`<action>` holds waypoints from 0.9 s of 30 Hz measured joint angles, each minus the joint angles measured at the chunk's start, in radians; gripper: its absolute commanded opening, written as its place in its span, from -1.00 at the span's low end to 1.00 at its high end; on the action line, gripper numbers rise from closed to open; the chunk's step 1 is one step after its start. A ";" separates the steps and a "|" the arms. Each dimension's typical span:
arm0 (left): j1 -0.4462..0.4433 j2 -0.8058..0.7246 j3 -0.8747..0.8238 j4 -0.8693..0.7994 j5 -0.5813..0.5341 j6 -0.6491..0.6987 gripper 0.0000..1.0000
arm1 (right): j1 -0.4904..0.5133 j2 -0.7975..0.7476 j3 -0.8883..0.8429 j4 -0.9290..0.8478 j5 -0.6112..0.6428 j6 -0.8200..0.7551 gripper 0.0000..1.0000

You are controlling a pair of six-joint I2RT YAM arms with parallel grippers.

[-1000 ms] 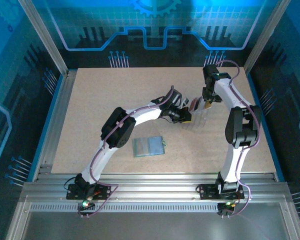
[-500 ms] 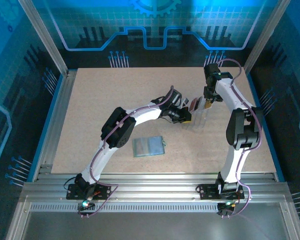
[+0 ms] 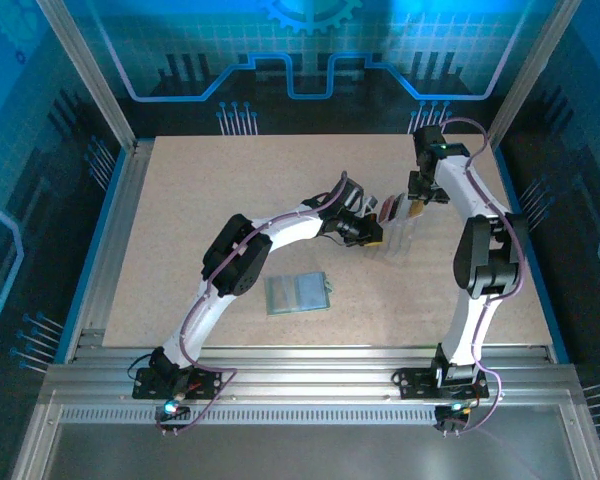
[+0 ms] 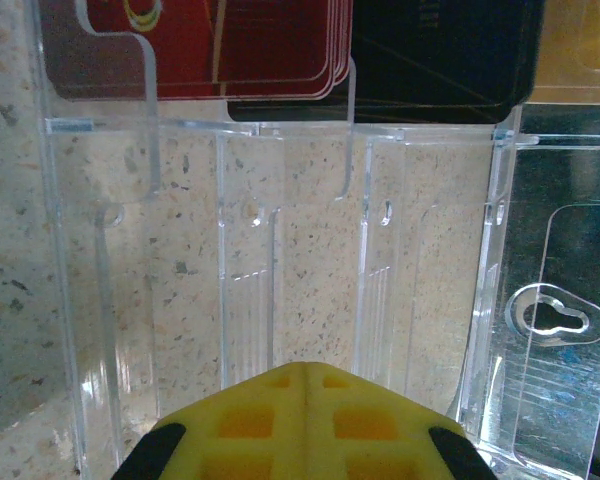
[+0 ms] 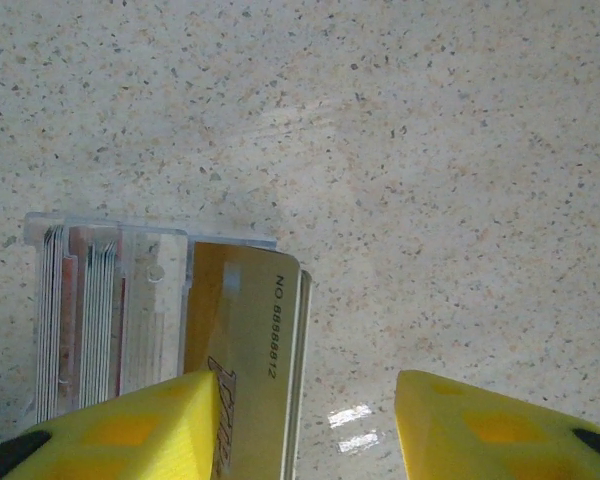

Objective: Put the credit cards into the card holder
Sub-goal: Pick up the credit card from the storage box.

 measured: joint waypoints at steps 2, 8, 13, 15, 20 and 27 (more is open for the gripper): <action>0.000 0.000 0.000 0.000 0.000 0.000 -0.96 | -0.003 0.015 0.000 0.000 -0.007 0.003 -0.04; 0.000 0.000 0.000 0.002 0.000 0.000 -0.96 | -0.010 0.037 -0.007 0.015 -0.027 0.010 -0.10; 0.000 0.000 -0.006 0.019 -0.003 -0.012 -0.96 | -0.010 0.032 -0.032 0.043 -0.030 0.018 -0.16; 0.000 0.000 -0.009 0.025 -0.006 -0.023 -0.96 | -0.011 0.024 -0.038 0.045 -0.024 0.018 -0.17; 0.001 0.001 -0.012 0.034 -0.007 -0.035 -0.96 | -0.014 -0.003 -0.044 0.037 -0.002 0.018 -0.19; 0.003 0.003 -0.013 0.043 -0.007 -0.053 -0.96 | -0.017 -0.024 -0.044 0.028 0.013 0.018 -0.32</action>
